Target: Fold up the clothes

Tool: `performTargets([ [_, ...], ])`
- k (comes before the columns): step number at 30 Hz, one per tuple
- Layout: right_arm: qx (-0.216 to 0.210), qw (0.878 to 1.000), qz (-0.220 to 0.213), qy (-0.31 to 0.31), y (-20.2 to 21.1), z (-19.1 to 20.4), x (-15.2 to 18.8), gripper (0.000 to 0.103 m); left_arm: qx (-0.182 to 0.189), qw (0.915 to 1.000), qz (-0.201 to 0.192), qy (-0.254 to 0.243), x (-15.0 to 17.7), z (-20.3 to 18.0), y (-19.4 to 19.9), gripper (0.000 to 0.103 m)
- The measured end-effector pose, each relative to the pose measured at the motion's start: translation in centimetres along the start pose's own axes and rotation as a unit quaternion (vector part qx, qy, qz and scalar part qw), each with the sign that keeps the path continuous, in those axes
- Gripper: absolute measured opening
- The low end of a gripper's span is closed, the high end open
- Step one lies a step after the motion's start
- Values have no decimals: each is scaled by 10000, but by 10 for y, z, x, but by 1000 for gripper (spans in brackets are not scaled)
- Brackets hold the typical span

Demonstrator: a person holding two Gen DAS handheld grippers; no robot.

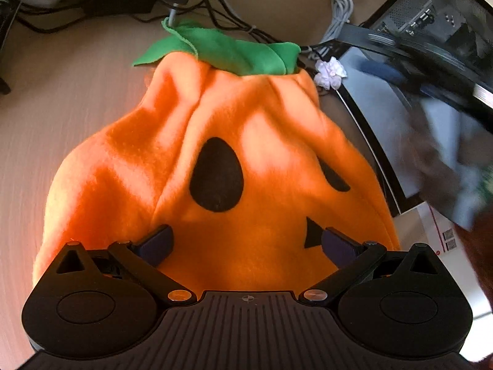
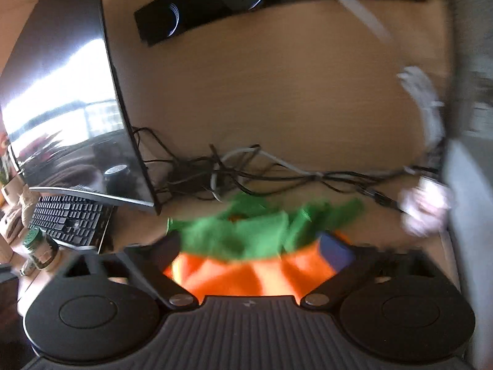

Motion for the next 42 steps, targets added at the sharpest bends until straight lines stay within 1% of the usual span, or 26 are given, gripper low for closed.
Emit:
performTargets([
  [1,44,9999,52,74,-18,-2,-2,61,-23,10000,-24,11,1,-1,0,103],
  [2,143,9998,63,154,-34,-4,-4,52,-47,10000,-47,22,1,-1,0,103],
  [4,294,9993,113,216,-63,-11,-6,50,-106,9999,-99,33,3,-3,0,103],
  [7,329,9990,300,-77,-94,-31,-5,49,-305,9993,-216,-80,9,-8,-1,103],
  [8,276,9987,388,-200,-102,-36,-2,41,-349,9990,-248,-130,11,-8,1,103],
  [9,160,9980,510,-326,-107,-38,3,23,-381,9988,-267,-175,12,-9,1,103],
  [10,56,9973,605,-404,-110,-37,7,19,-413,9985,-287,-221,13,-10,1,103],
  [12,-202,9977,527,-361,-92,-26,7,5,-424,9983,-294,-272,13,-11,1,103],
  [14,-463,9979,366,-269,-65,-12,5,4,-331,9989,-261,-225,9,-9,-2,103],
  [17,-721,9973,86,-126,-5,8,4,2,-90,9998,-197,-42,5,-2,0,103],
  [20,-646,9967,462,-173,33,12,34,2,171,9996,-110,194,0,7,3,103],
  [22,-88,9962,835,212,43,9,65,2,373,9989,-67,270,-5,9,10,103],
  [24,423,9919,1080,522,53,3,87,2,591,9978,-42,288,-12,8,20,103],
  [25,507,9918,1066,482,58,-1,90,3,665,9974,-88,261,-16,8,25,103],
  [26,522,9929,1000,384,62,-4,89,3,653,9974,-273,147,-23,6,32,103],
  [27,516,9942,895,306,65,-6,85,4,605,9971,-456,48,-30,4,38,103],
  [28,500,9955,755,288,65,-6,78,5,450,9969,-643,5,-41,4,38,103],
  [29,494,9962,634,341,64,-4,71,8,250,9961,-849,0,-54,5,36,103],
  [31,482,9959,437,635,49,5,55,25,-123,9926,-1197,140,-81,10,25,103],
  [32,459,9943,360,896,39,12,51,42,-254,9906,-1313,294,-92,15,19,103],
  [33,432,9910,314,1230,28,22,50,48,-347,9885,-1390,481,-102,21,10,103],
  [36,469,9738,271,2211,-2,47,59,48,-444,9841,-1449,930,-119,34,-15,102],
  [38,579,9593,164,2761,-22,61,64,48,-526,9829,-1485,957,-124,37,-26,99],
  [40,676,9472,45,3133,-38,69,66,48,-566,9819,-1537,950,-128,39,-31,90],
  [41,684,9425,5,3272,-46,72,65,48,-520,9809,-1597,978,-127,40,-28,87],
  [42,647,9405,-6,3337,-52,75,64,48,-465,9796,-1675,1013,-126,40,-24,88],
])
Point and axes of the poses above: each gripper's, at about its wrist camera, not at the fingertips, and y roughly against the way its jaws point, z to its left, x to its underside, the point moved 5 cm from there along -y, roughly the way its jaws point, and after that the axes turned 2 degrees about -x, right-handed, at the moved point
